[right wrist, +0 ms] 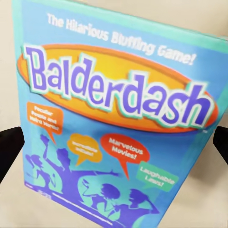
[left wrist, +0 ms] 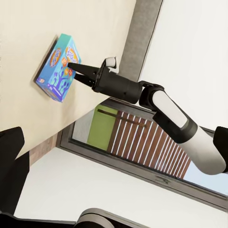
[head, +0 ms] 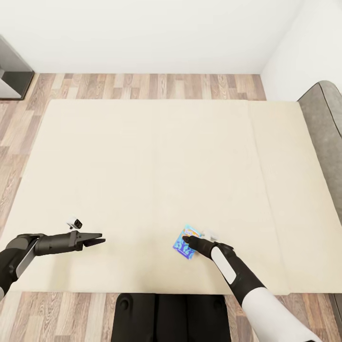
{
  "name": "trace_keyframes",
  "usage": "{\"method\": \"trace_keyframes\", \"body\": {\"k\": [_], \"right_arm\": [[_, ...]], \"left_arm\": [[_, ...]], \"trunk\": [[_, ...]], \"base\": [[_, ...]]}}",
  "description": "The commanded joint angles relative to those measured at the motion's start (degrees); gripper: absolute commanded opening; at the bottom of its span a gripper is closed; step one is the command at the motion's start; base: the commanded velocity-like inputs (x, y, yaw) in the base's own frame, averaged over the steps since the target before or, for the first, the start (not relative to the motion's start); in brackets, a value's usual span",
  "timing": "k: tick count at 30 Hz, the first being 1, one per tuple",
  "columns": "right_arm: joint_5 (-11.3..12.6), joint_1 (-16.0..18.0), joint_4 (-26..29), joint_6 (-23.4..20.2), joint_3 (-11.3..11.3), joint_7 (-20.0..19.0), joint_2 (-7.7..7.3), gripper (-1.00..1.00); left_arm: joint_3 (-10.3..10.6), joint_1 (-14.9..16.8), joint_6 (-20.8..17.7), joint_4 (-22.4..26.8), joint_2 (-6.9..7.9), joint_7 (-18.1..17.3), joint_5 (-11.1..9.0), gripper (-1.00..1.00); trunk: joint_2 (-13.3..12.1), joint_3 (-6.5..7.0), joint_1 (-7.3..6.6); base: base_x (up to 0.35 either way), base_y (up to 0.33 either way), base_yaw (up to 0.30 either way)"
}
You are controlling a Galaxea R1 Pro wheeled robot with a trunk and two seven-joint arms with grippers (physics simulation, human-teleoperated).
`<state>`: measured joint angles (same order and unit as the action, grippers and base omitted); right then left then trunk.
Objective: Put all the toys in the child's room - the three board games (two on the bed and one on the table), the two jigsaw puzzles on the table, and the tennis ball on the table - inside the toy box on the table in the child's room.
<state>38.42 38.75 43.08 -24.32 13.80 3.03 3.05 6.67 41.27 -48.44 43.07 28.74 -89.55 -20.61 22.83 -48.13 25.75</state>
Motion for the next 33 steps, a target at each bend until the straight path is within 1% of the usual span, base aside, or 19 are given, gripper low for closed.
{"method": "trace_keyframes", "body": {"k": [1, 6, 16, 33], "right_arm": [[0.43, 0.01, 0.08, -0.18, 0.14, 0.32, 0.03, 1.0], [0.43, 0.01, 0.07, -0.13, 0.3, 0.31, 0.15, 1.0], [0.42, 0.01, 0.07, -0.11, 0.41, 0.31, 0.2, 1.0], [0.43, 0.01, 0.07, -0.11, 0.42, 0.27, 0.2, 1.0]], "left_arm": [[0.27, 0.04, -0.61, -0.01, 0.08, -0.18, -0.22, 1.0], [0.27, 0.04, -0.61, -0.01, 0.09, -0.18, -0.22, 1.0], [0.27, 0.04, -0.61, -0.02, 0.07, -0.18, -0.22, 1.0], [0.28, 0.04, -0.61, -0.04, 0.0, -0.18, -0.23, 1.0]], "trunk": [[0.09, -0.13, 0.03], [0.09, -0.39, 0.03], [0.09, -0.48, 0.03], [0.09, -0.48, 0.03]], "base": [[0.0, 0.0, 0.049], [0.0, 0.0, 0.038], [0.0, 0.002, 0.006], [0.0, 0.052, 0.0]]}}
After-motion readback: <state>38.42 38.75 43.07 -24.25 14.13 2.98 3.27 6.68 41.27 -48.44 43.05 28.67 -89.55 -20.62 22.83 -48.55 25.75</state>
